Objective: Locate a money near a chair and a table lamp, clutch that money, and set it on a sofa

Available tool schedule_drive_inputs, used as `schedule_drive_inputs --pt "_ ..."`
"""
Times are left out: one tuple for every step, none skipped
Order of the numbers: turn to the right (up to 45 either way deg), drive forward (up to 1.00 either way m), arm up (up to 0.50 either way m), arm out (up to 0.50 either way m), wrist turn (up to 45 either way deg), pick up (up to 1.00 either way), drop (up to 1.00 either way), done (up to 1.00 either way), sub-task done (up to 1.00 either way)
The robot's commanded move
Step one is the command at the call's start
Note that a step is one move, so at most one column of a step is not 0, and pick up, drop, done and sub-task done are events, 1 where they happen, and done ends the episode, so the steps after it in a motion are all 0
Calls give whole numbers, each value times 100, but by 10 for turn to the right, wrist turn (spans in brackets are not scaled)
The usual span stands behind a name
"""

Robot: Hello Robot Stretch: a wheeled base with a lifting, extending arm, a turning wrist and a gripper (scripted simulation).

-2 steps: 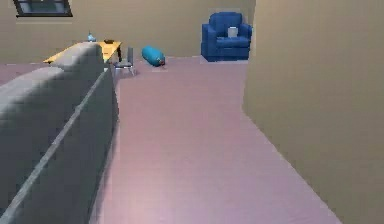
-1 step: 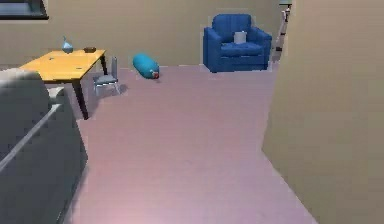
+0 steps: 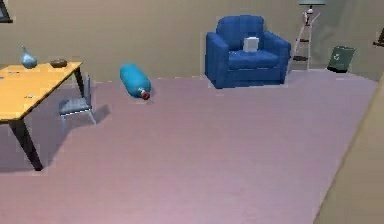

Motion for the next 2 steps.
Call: schedule_drive_inputs --pt "-30 0 0 0 0 0 0 0 0" --pt "0 90 0 0 0 0 0 0 0"
